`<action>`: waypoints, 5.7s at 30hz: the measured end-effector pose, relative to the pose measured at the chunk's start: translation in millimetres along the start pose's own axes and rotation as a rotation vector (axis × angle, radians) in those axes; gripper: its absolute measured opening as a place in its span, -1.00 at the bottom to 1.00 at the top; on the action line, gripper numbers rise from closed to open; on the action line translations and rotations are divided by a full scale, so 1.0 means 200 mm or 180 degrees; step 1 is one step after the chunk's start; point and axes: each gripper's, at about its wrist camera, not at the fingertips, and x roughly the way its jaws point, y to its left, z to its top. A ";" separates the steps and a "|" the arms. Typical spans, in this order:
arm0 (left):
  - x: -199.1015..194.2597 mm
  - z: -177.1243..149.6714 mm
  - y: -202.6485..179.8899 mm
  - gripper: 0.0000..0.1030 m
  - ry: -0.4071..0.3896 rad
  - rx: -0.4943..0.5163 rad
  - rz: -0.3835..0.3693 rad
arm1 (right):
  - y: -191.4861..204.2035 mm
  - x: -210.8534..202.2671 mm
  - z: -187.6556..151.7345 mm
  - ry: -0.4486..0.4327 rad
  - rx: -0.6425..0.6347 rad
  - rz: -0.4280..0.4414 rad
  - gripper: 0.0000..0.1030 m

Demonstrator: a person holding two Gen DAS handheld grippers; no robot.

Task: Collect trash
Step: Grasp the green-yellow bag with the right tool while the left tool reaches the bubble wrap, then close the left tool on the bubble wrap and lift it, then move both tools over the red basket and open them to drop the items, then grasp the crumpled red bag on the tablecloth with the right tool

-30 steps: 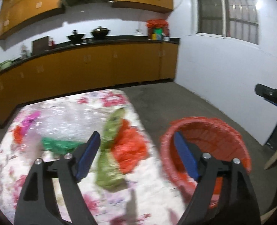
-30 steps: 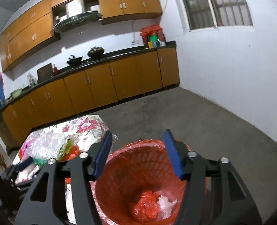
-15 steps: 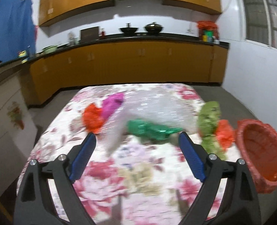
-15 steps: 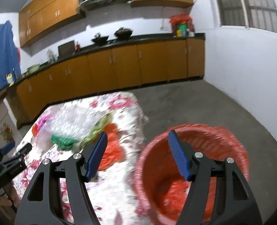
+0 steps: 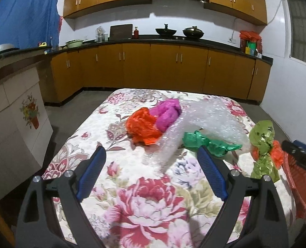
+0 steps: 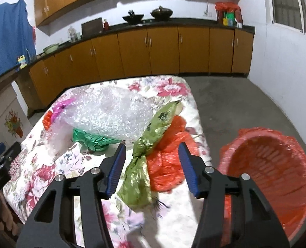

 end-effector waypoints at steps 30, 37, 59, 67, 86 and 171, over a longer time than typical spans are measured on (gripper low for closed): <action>0.17 0.15 -0.24 0.71 -0.0022 0.0105 -0.0396 | -0.05 -0.13 0.04 -0.0204 0.0219 0.0231 -0.63; 0.37 0.23 -0.47 0.65 0.0096 0.0330 -0.0478 | -0.15 -0.23 0.03 -0.0267 0.0330 0.0201 -0.63; 0.36 0.28 -0.54 -0.87 0.0152 0.0471 -0.0787 | -0.34 -0.34 -0.04 -0.0329 0.0497 0.0009 -0.63; 0.08 0.38 -0.52 -0.87 -0.0130 0.0463 -0.0966 | -0.41 -0.45 -0.04 -0.0453 0.0523 -0.0098 -0.63; -0.40 0.33 -1.01 -0.87 -0.0265 0.0663 -0.1986 | -0.80 -0.74 -0.11 -0.0577 0.0826 -0.0568 -0.64; 0.09 -0.03 -0.01 0.62 0.0193 0.0065 -0.0052 | -0.21 -0.24 -0.04 -0.0153 0.0027 -0.0233 0.60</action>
